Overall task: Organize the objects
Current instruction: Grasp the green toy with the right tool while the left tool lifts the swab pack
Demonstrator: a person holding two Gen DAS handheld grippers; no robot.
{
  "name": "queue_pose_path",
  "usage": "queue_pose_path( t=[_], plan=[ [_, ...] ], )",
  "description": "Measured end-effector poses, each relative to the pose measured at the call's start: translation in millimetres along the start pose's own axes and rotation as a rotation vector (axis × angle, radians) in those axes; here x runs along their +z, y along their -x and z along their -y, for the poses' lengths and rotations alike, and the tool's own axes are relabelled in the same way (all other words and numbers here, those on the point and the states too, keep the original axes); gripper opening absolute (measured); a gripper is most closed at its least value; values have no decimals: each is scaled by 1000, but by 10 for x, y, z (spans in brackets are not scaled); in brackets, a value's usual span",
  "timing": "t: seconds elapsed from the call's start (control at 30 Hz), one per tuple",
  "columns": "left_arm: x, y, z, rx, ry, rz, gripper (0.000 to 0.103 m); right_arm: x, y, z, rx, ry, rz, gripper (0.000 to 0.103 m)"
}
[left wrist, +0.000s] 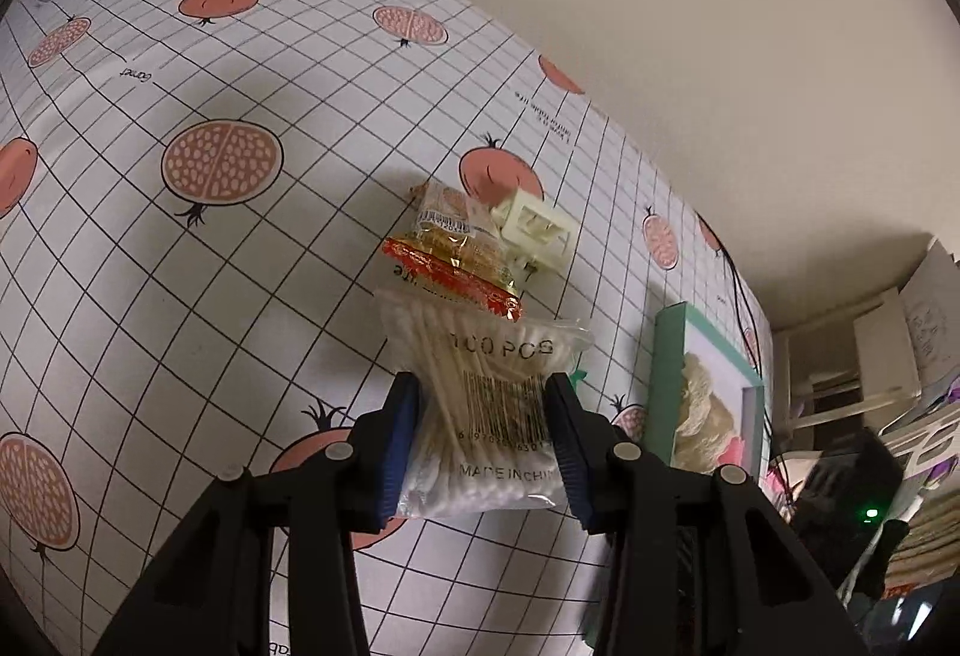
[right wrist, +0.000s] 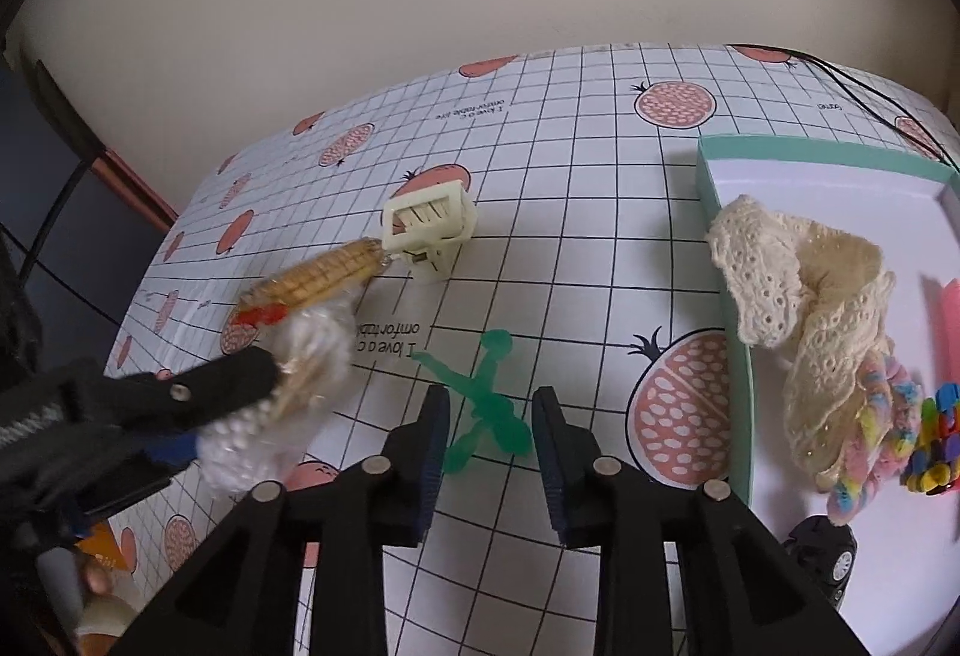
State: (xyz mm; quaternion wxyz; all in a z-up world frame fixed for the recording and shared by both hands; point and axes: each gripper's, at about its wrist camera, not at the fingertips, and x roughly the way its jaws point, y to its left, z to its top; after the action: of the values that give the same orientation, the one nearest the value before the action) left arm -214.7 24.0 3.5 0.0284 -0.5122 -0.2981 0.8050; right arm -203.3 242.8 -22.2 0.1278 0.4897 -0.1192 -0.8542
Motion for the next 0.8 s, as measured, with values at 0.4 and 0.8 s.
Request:
queue_pose_path(
  t=[0.4, 0.8],
  plan=[
    [70, 14, -61, -26, 34, -3, 45, 6, -178, -74, -44, 16, -17, 32],
    [136, 217, 63, -100, 9, 42, 45, 1, -118, -78, -27, 11, -16, 26]
  ],
)
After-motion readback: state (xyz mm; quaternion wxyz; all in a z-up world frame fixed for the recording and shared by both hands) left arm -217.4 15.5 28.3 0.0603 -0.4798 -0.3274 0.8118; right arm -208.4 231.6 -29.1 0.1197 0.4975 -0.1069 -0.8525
